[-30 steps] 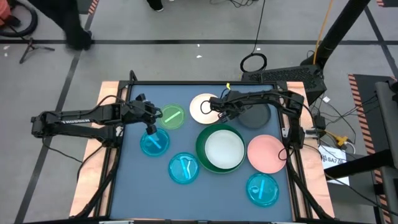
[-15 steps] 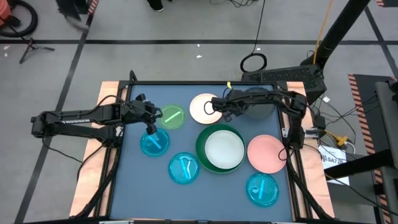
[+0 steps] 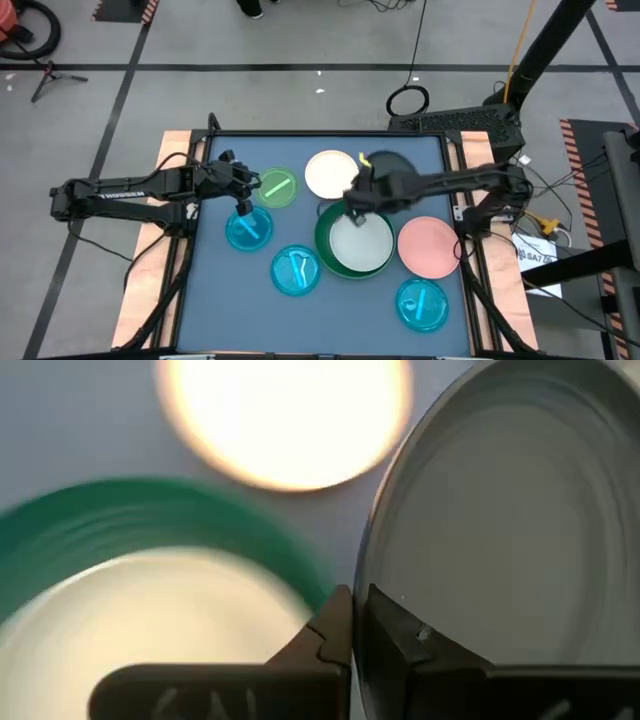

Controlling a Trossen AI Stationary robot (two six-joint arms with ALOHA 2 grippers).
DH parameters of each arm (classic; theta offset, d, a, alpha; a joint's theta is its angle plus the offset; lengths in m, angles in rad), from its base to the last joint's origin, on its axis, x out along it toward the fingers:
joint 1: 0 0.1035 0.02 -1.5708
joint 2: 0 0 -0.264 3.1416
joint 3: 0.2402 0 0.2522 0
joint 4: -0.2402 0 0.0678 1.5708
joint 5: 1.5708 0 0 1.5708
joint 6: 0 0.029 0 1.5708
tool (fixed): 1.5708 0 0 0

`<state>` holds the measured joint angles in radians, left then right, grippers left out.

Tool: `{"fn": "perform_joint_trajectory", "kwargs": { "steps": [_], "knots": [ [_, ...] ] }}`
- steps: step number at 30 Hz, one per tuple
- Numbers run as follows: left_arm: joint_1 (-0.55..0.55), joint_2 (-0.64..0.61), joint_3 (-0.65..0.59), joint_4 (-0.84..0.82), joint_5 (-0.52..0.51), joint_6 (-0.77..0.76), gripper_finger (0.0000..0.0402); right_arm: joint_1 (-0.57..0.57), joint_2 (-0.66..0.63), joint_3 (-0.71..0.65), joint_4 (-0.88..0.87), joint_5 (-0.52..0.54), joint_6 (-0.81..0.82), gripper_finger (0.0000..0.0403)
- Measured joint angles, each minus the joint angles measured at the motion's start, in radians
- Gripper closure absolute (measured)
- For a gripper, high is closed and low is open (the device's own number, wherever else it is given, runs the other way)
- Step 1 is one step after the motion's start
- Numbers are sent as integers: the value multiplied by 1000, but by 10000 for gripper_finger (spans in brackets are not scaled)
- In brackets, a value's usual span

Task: Stack plastic plates
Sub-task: Stack the black plate on top of the gray plate, then stack the white plate on top of the black plate

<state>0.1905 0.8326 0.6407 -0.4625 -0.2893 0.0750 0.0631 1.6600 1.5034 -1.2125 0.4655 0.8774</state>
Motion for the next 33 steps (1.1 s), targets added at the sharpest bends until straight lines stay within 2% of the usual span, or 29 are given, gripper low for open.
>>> {"fn": "perform_joint_trajectory", "kwargs": {
  "steps": [6, 9, 12, 16, 19, 33],
  "knots": [
    [0, 0, 0, 0, 0, 0, 273, 169, -14, 40, 94, -43, 16, 398],
    [0, 0, 0, 0, 0, 0, 273, 217, -2, 40, 202, -105, 21, 398],
    [0, 0, 0, 0, 0, -1, 273, 250, 25, 41, 283, -114, 20, 398],
    [0, 0, 0, 0, 0, -2, 273, 274, 58, 41, 312, -132, 27, 398],
    [0, 0, 0, 0, 0, -6, 273, 271, 72, 41, 311, -185, 30, 393],
    [0, 0, 0, -1, 0, -4, 273, 263, 81, 41, 314, -208, 53, 326]
  ]
}}
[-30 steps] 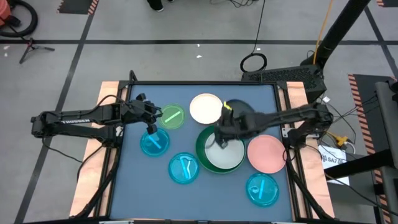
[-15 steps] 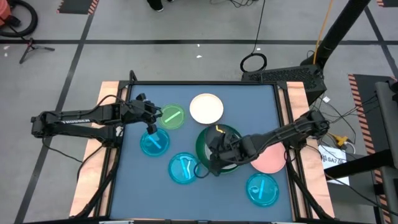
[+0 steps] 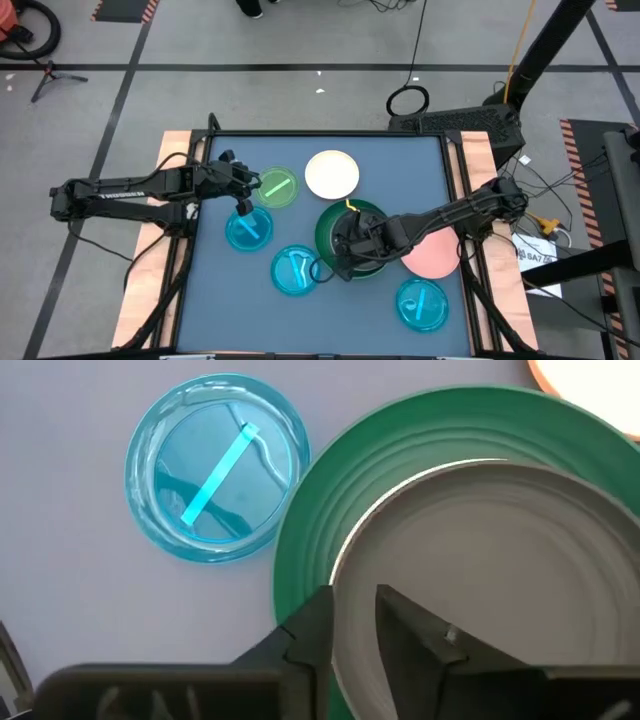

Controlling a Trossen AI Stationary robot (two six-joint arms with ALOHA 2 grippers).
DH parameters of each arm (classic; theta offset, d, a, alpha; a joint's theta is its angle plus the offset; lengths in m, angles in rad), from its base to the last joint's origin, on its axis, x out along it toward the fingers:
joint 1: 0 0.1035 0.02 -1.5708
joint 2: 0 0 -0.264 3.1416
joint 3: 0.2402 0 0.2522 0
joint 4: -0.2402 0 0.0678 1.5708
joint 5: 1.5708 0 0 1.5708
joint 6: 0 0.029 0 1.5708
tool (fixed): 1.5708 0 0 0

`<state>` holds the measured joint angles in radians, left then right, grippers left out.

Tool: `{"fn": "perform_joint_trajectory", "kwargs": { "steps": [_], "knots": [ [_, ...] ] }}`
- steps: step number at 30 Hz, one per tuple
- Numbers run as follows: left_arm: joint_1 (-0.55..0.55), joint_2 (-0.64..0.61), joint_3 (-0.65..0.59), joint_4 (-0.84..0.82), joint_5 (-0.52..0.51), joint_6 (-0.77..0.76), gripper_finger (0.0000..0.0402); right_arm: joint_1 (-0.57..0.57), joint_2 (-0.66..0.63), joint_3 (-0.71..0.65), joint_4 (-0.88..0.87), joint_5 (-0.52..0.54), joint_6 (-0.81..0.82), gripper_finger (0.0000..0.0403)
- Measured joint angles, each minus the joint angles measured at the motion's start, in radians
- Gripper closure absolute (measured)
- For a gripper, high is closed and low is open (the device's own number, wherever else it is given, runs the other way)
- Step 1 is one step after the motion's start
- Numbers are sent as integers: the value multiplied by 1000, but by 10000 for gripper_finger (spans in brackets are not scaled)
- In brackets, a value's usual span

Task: Stack plastic plates
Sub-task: Stack the white plate on top of the black plate

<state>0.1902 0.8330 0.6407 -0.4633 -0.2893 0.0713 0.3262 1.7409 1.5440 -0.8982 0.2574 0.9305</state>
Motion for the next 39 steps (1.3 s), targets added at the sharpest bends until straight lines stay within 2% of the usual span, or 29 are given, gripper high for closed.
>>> {"fn": "perform_joint_trajectory", "kwargs": {
  "steps": [6, 12, 19, 33, 36, 39],
  "knots": [
    [0, 0, 0, 0, 0, 0, 273, -5, 0, 0, -6, 8, -16, 315],
    [0, 0, 0, 0, 0, 1, 273, -51, 0, 0, -6, 161, -61, 314],
    [0, 0, 0, 0, 0, 0, 273, -168, 0, 0, -4, 162, -96, 314],
    [0, 0, 0, -5, 0, 1, 273, -489, 41, 0, -17, 156, -329, 314],
    [-1, 0, 0, -13, 0, 0, 273, -543, 68, -6, -32, 130, -360, 314],
    [-1, 0, 0, -29, 0, -3, 273, -580, 75, -48, 24, 104, -383, 314]
  ]
}}
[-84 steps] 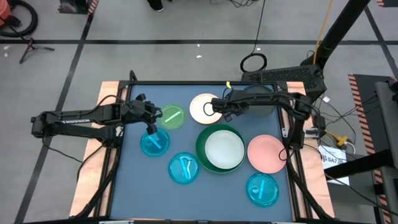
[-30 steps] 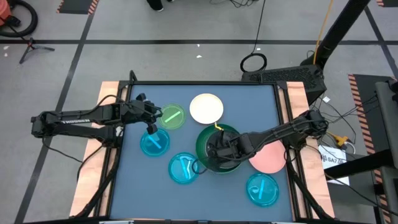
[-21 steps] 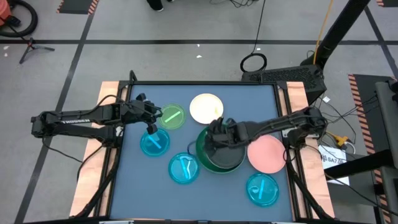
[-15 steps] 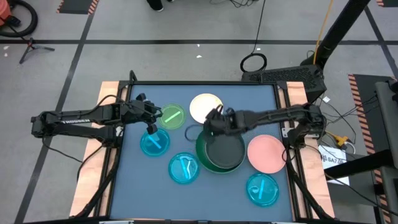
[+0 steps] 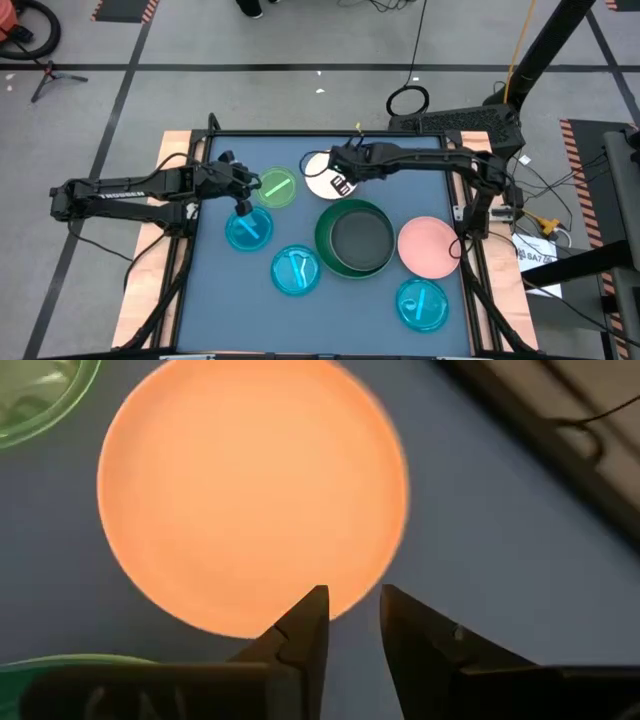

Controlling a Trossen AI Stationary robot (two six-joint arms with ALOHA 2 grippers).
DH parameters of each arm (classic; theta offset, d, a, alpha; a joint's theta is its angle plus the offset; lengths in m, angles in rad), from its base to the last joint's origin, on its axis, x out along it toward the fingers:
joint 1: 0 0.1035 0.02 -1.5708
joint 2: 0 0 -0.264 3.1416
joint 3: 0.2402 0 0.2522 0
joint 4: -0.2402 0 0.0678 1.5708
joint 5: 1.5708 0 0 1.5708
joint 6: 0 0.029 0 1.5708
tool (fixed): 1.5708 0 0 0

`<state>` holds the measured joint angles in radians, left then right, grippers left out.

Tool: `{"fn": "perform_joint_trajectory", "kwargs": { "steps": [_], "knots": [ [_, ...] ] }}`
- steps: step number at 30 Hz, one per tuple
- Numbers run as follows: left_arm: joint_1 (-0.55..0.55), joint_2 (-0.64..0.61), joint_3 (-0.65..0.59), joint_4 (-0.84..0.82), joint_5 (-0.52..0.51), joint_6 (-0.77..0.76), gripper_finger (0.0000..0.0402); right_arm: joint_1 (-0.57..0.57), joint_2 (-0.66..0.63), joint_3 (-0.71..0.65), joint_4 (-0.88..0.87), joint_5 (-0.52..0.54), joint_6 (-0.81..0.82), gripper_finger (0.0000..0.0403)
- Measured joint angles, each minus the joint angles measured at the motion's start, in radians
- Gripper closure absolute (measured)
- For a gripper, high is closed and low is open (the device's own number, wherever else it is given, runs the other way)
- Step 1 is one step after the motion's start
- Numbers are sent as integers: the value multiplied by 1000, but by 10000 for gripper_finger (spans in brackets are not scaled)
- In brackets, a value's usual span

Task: Stack plastic plates
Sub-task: Stack the white plate on top of the black plate

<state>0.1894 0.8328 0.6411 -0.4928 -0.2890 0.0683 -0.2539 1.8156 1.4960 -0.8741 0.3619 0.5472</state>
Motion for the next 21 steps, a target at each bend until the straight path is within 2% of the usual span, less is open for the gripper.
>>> {"fn": "perform_joint_trajectory", "kwargs": {
  "steps": [5, 10, 15, 21],
  "knots": [
    [0, 0, 0, -7, 0, -9, 273, -61, -3, -140, 159, -103, -35, 314],
    [-1, 0, 0, -8, 0, -18, 273, -130, -6, -251, 297, -132, 34, 314],
    [-1, 0, 0, -8, 0, -20, 273, -162, -6, -281, 333, -163, 101, 313],
    [0, 0, 0, -8, 0, -19, 273, -164, -6, -304, 352, -153, 142, 299]
  ]
}}
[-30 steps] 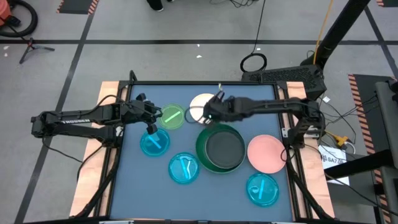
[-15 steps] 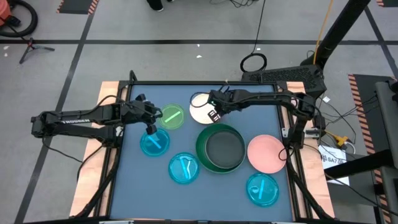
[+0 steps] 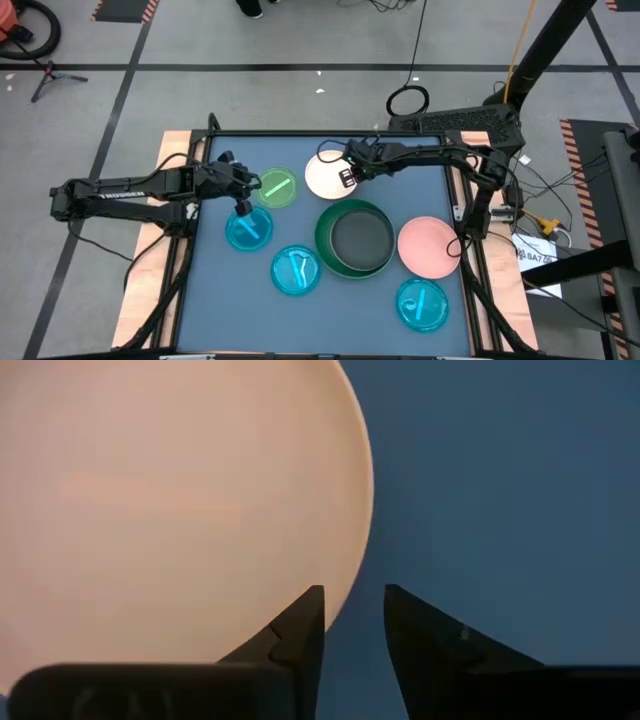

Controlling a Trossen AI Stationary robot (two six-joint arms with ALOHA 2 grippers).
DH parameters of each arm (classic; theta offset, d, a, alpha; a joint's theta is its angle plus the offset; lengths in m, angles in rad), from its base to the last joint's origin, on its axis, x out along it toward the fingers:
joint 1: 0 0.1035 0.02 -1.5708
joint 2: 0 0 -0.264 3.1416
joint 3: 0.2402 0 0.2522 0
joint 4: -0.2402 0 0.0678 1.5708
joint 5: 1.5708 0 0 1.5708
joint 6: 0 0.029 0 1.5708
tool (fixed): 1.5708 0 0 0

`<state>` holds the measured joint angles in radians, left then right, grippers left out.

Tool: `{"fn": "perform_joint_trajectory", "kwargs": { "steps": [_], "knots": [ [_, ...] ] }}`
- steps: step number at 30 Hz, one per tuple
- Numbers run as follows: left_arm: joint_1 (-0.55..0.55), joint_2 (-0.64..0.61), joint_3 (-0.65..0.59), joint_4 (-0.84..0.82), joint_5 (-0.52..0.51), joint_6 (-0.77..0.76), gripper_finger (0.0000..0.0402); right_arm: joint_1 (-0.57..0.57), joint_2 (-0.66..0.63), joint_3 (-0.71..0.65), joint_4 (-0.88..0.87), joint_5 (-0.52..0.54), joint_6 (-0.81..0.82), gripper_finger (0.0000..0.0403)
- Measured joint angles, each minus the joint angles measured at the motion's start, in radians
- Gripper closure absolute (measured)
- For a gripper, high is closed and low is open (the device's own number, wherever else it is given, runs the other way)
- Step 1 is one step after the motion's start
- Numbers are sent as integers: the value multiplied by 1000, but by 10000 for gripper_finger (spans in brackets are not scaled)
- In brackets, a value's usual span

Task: Stack plastic plates
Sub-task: Stack the white plate on top of the black plate

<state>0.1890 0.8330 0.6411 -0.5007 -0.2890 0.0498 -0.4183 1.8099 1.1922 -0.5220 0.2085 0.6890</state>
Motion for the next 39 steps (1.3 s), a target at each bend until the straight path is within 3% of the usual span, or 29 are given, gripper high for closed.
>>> {"fn": "perform_joint_trajectory", "kwargs": {
  "steps": [13, 18, 25, 39],
  "knots": [
    [0, 0, 0, 0, 0, 0, 273, -1, 8, -101, 208, 0, 33, 297],
    [0, 0, 0, 0, 0, 0, 273, -1, 8, -101, 217, 1, 48, 324],
    [0, 0, 0, 2, 0, -1, 273, 1, 25, -101, 247, 4, 77, 393],
    [-1, 0, 0, 2, 0, -3, 273, -1, 5, -100, 417, 113, 28, 400]
  ]
}}
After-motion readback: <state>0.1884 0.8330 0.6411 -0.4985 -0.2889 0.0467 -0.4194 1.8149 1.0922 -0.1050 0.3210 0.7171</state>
